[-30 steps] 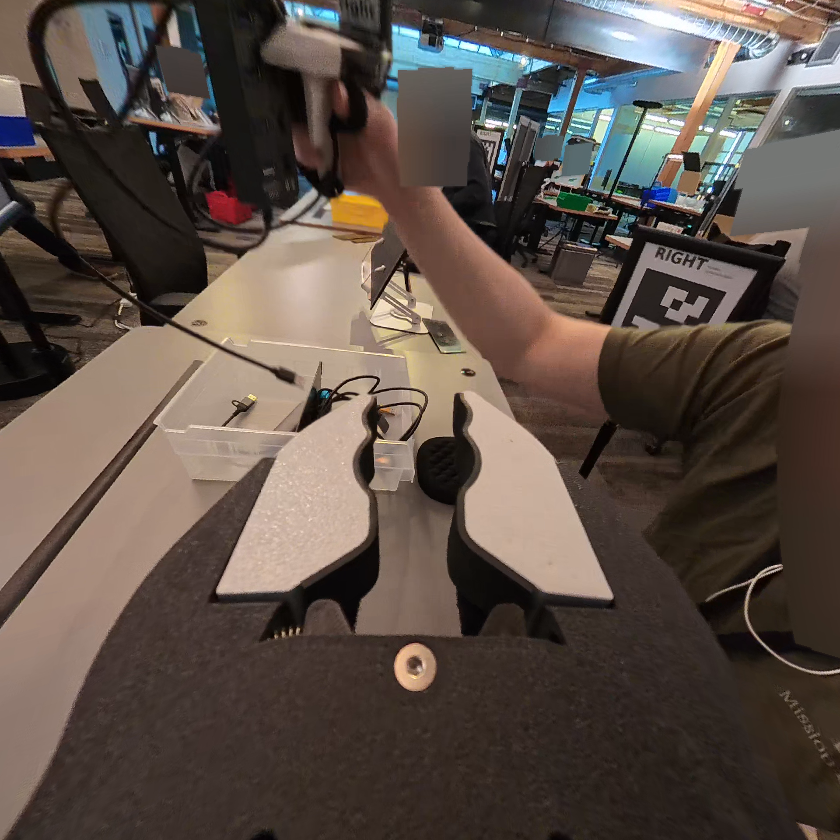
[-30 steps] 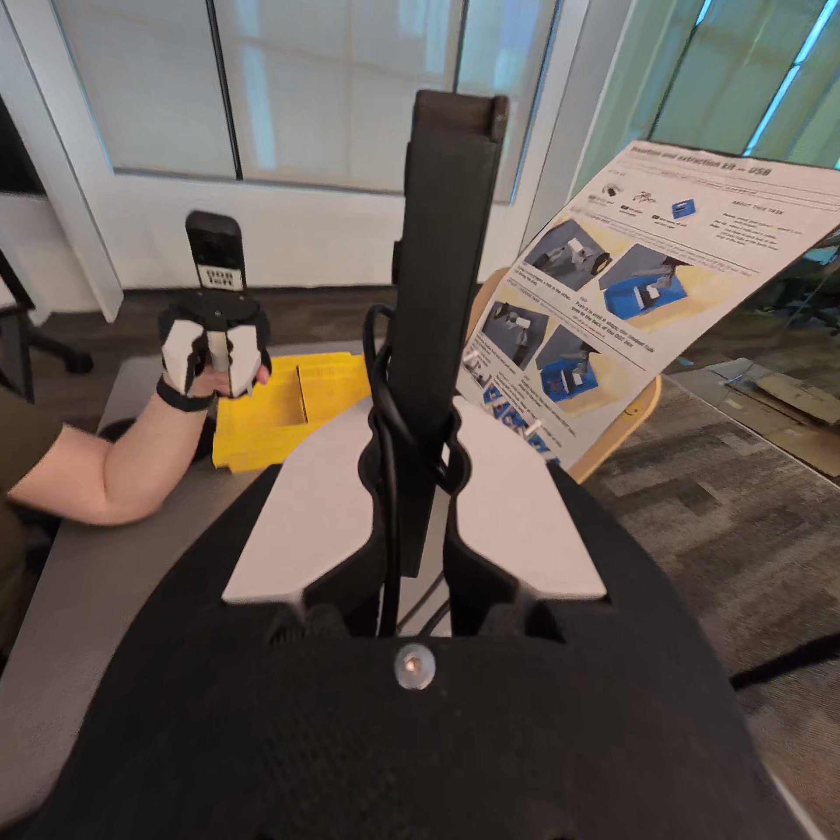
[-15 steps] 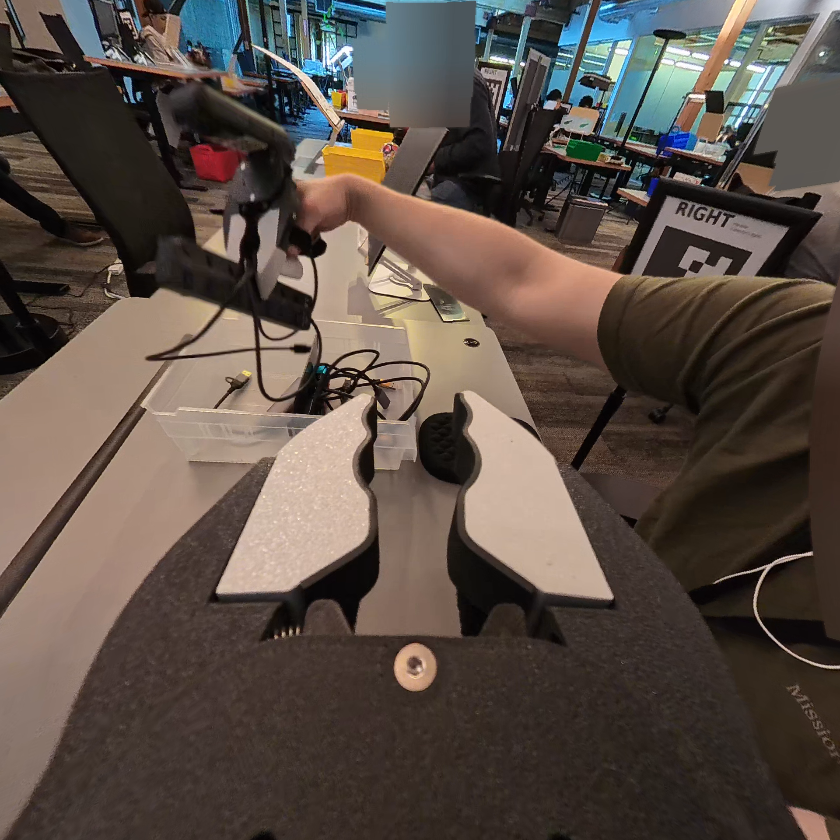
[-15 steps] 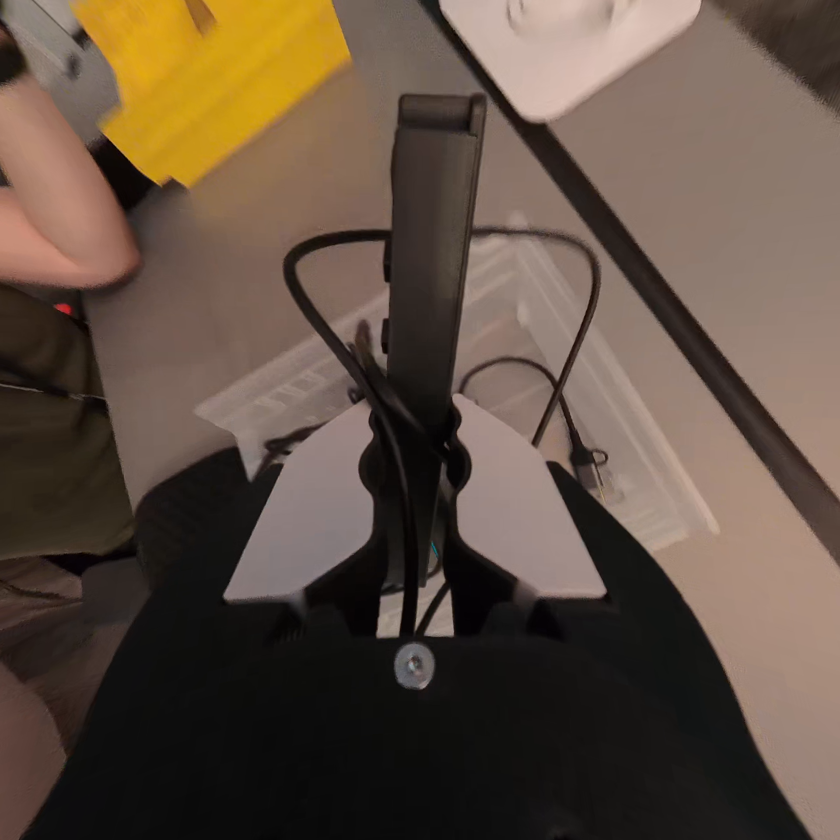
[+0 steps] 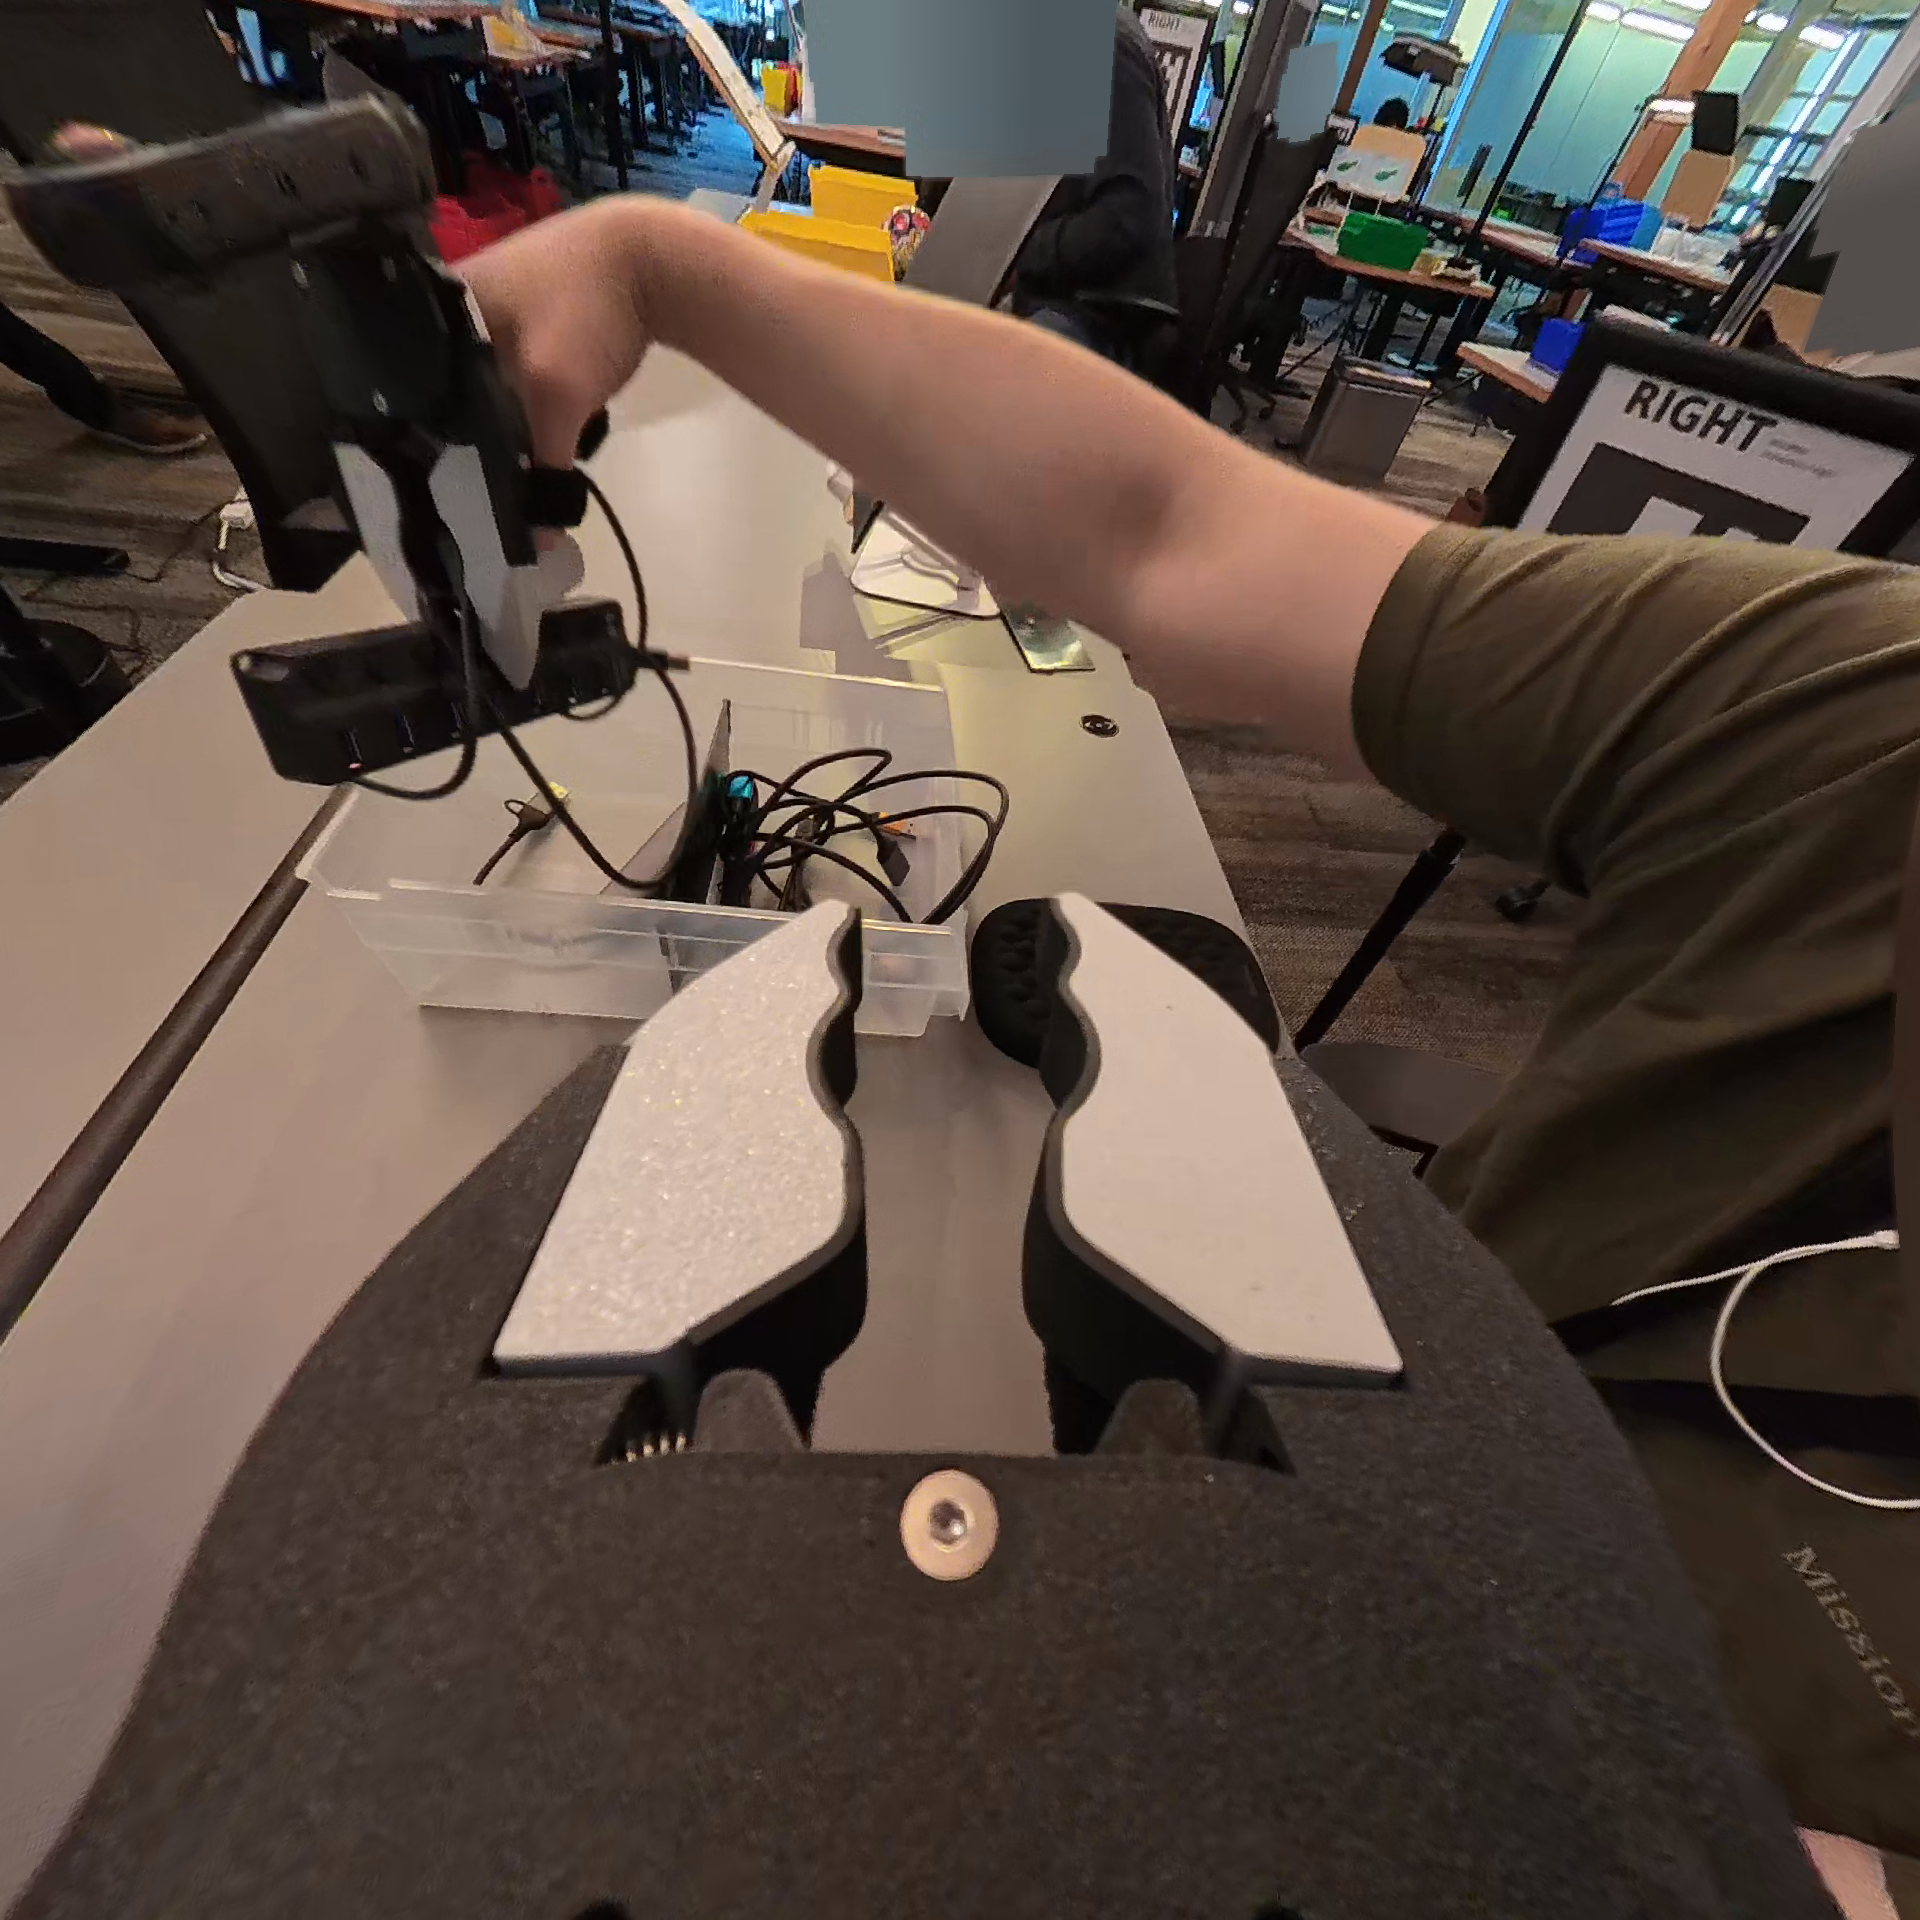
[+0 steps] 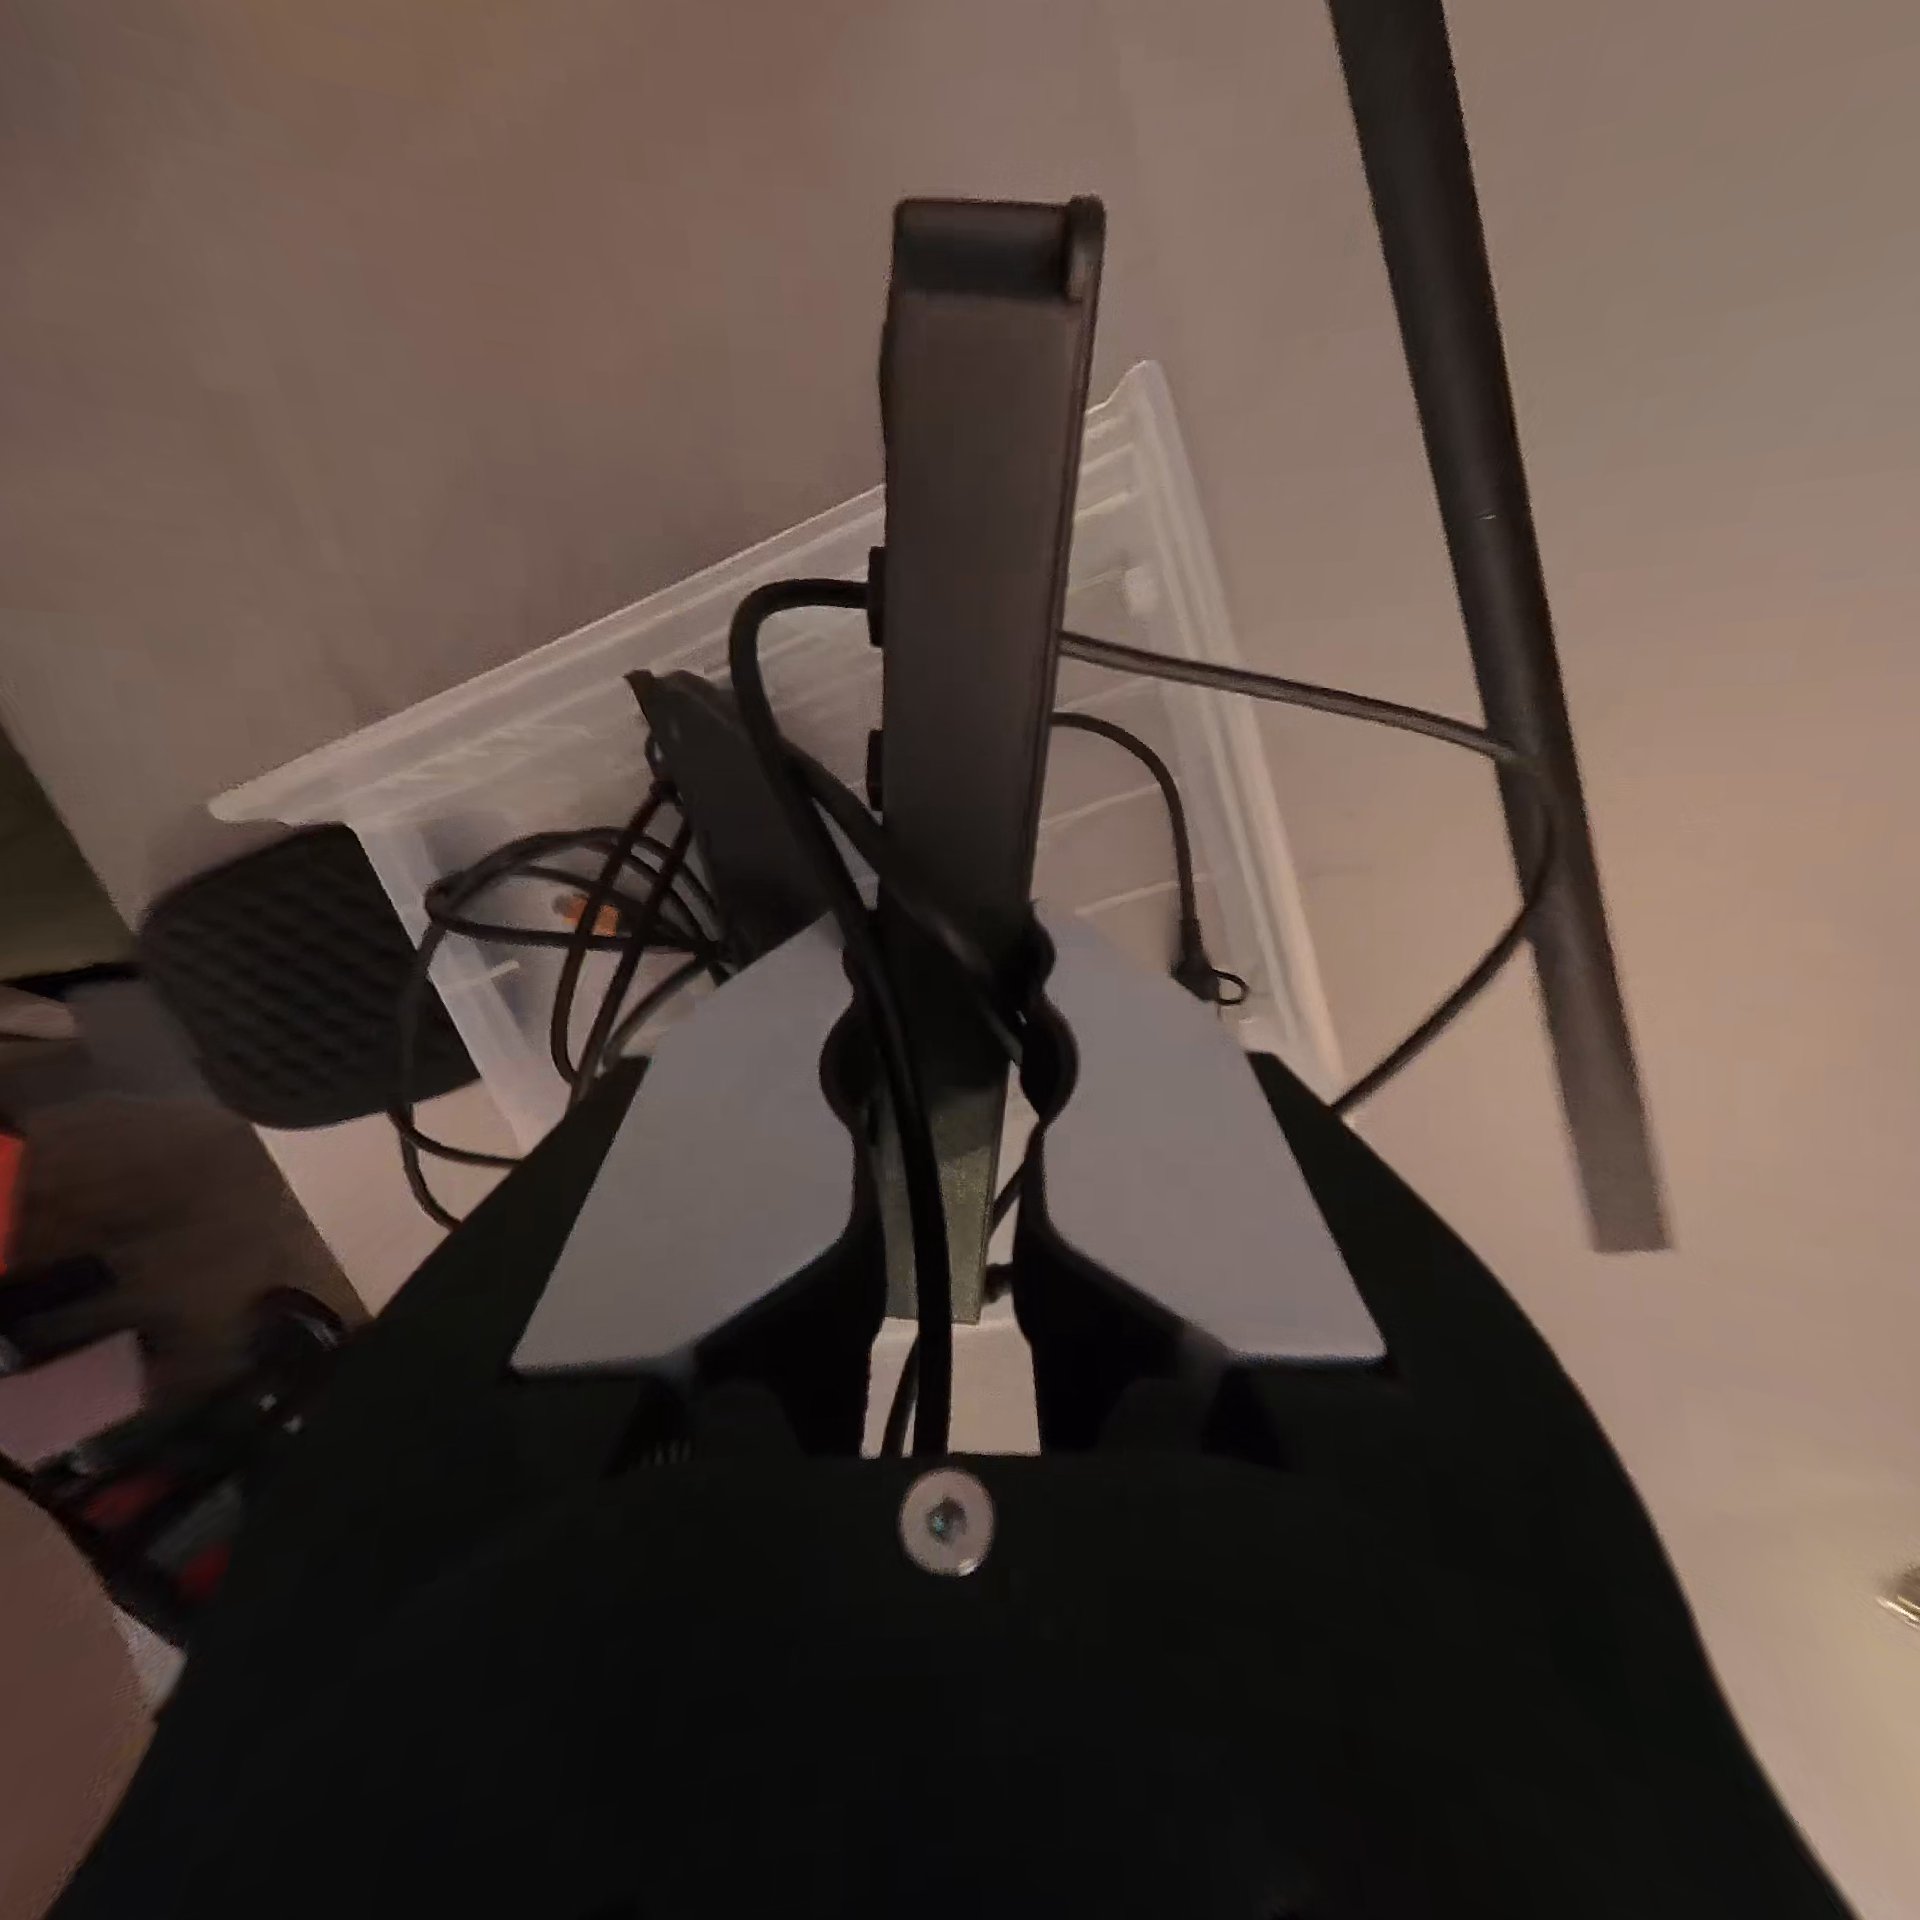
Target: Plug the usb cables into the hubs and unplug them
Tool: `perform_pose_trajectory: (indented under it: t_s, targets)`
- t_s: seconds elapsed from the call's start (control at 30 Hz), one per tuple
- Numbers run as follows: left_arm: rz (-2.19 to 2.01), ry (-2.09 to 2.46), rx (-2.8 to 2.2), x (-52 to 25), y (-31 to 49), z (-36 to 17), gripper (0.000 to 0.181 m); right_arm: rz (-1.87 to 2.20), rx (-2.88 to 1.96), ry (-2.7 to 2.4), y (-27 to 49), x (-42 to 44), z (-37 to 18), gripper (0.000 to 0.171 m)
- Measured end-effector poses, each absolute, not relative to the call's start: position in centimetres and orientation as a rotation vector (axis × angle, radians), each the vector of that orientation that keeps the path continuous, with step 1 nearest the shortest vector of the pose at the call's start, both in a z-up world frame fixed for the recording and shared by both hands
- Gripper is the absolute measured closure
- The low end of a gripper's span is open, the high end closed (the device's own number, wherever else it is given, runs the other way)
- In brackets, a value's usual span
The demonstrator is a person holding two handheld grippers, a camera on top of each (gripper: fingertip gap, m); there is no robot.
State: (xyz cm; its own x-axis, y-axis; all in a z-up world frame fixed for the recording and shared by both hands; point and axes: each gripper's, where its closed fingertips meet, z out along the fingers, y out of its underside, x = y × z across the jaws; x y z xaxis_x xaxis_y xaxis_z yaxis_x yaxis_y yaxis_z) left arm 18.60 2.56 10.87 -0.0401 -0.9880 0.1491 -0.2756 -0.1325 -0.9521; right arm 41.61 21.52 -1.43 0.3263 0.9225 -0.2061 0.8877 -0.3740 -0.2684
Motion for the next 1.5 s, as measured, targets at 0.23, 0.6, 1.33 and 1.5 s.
perform_pose_trajectory:
  t_s: [0.23,0.6,1.33,1.5]
  targets:
    - [-1.201,1.382,-1.499,18.7,2.8,10.8,0.150,0.121,-2.333,-1.910,22.2,42.8,-3.9,0.146]
    - [-1.195,1.398,-1.496,19.1,2.4,10.7,0.150,0.314,-2.367,-1.892,18.5,43.4,-9.7,0.145]
    - [-1.099,1.235,-1.505,18.3,4.4,12.4,0.149,0.193,-1.952,-0.939,17.6,46.4,5.3,0.122]
    - [-0.993,1.048,-1.589,15.3,4.5,13.5,0.149,0.130,-2.333,-0.595,12.7,52.2,-3.6,0.110]
